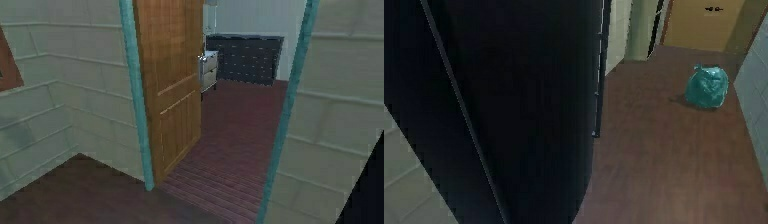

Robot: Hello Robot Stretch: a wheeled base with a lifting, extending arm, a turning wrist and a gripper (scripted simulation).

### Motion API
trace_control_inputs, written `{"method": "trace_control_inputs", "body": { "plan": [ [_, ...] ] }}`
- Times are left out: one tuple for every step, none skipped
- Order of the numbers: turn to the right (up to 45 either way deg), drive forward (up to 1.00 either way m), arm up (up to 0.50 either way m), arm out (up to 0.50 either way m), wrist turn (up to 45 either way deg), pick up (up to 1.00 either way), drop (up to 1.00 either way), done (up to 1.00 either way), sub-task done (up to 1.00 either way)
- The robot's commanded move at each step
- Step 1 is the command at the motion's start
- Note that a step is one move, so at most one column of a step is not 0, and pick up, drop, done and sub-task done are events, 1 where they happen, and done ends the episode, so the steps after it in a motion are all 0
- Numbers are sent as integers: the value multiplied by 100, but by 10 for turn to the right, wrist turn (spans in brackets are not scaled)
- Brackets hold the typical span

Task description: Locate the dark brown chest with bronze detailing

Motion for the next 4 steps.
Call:
{"method": "trace_control_inputs", "body": {
  "plan": [
    [0, 100, 0, 0, 0, 0, 0, 0, 0],
    [270, 0, 0, 0, 0, 0, 0, 0, 0],
    [0, 30, 0, 0, 0, 0, 0, 0, 0],
    [240, 0, 0, 0, 0, 0, 0, 0, 0]
  ]
}}
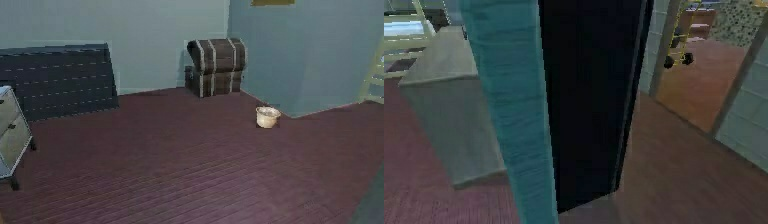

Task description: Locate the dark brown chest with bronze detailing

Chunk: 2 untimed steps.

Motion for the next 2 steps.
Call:
{"method": "trace_control_inputs", "body": {
  "plan": [
    [0, 100, 0, 0, 0, 0, 0, 0, 0],
    [0, 100, 0, 0, 0, 0, 0, 0, 0]
  ]
}}
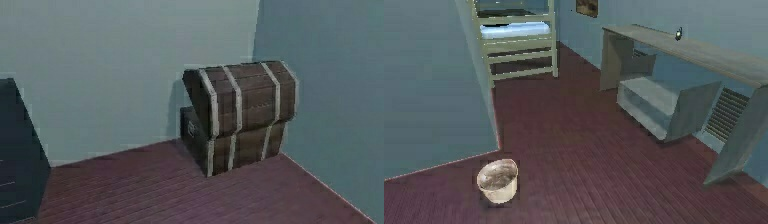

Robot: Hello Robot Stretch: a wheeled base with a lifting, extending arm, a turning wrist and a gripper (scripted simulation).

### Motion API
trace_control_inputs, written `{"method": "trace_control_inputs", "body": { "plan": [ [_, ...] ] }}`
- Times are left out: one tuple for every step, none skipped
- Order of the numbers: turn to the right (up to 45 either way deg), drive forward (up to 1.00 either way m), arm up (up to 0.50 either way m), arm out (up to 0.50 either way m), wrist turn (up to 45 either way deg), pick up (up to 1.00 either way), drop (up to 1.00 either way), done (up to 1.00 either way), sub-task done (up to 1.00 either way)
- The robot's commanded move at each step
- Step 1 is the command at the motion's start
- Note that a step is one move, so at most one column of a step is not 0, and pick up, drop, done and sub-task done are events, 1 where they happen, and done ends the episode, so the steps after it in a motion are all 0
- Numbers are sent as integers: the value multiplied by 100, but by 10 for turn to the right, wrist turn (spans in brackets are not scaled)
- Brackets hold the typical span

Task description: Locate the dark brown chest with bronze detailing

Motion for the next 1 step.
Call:
{"method": "trace_control_inputs", "body": {
  "plan": [
    [30, 0, 0, 0, 0, 0, 0, 0, 0]
  ]
}}
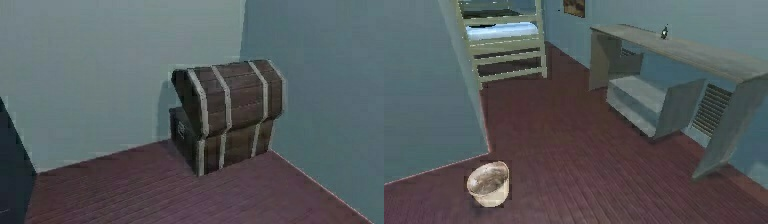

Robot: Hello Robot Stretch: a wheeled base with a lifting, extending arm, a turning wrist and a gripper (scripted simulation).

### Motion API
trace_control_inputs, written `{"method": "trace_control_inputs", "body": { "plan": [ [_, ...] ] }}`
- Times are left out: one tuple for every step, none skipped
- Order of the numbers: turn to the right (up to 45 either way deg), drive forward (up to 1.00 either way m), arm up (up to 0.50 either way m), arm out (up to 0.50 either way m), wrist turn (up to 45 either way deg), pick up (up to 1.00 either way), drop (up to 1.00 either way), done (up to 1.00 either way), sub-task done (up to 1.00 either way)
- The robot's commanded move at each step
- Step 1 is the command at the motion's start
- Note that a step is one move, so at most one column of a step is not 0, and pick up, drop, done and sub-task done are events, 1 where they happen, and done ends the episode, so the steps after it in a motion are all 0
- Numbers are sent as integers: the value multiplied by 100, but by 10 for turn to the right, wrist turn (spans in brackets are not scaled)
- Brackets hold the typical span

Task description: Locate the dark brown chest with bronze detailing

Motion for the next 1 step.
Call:
{"method": "trace_control_inputs", "body": {
  "plan": [
    [0, 65, 0, 0, 0, 0, 0, 0, 0]
  ]
}}
